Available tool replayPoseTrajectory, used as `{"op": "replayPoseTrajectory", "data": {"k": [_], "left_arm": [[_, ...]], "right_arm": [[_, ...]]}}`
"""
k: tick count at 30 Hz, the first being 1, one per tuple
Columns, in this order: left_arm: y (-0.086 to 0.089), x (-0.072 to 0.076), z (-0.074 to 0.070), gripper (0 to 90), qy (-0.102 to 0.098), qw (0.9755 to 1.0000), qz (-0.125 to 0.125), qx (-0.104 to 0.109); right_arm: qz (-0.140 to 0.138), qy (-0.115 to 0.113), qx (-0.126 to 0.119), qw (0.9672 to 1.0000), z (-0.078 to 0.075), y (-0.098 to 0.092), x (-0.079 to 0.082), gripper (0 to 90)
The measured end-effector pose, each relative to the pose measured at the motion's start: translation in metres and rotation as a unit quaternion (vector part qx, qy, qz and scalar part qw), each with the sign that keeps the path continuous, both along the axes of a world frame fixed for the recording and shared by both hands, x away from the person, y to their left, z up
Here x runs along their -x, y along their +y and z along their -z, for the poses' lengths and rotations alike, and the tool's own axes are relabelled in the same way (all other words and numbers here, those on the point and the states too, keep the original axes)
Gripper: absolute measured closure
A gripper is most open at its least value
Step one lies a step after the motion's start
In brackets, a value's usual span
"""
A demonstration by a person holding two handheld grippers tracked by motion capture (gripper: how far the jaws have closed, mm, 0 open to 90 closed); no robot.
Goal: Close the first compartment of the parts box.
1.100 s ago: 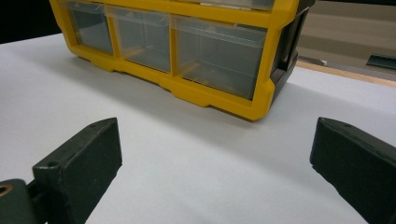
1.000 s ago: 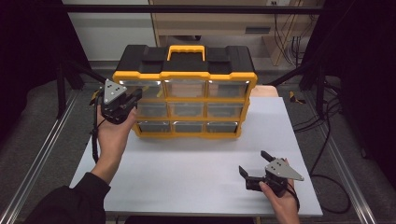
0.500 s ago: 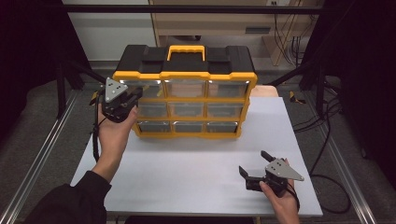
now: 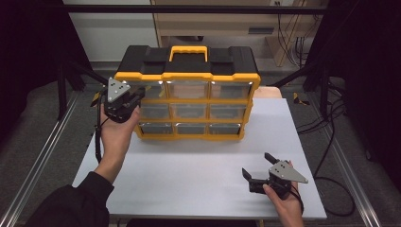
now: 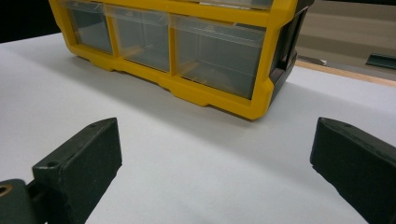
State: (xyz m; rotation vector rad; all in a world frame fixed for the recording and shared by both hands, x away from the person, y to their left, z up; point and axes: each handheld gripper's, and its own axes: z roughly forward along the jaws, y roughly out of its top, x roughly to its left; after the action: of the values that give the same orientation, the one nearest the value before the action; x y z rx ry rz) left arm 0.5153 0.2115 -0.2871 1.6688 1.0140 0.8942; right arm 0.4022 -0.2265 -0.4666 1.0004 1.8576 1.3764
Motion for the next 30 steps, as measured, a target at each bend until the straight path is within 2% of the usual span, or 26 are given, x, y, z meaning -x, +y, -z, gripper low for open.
{"op": "replayPoseTrajectory", "data": {"k": [30], "left_arm": [[-0.0020, -0.0026, 0.0022, 89.4, -0.003, 1.0000, -0.002, -0.003]], "right_arm": [[-0.003, 0.000, 0.000, 1.0000, 0.0000, 0.0000, 0.0001, 2.6]]}}
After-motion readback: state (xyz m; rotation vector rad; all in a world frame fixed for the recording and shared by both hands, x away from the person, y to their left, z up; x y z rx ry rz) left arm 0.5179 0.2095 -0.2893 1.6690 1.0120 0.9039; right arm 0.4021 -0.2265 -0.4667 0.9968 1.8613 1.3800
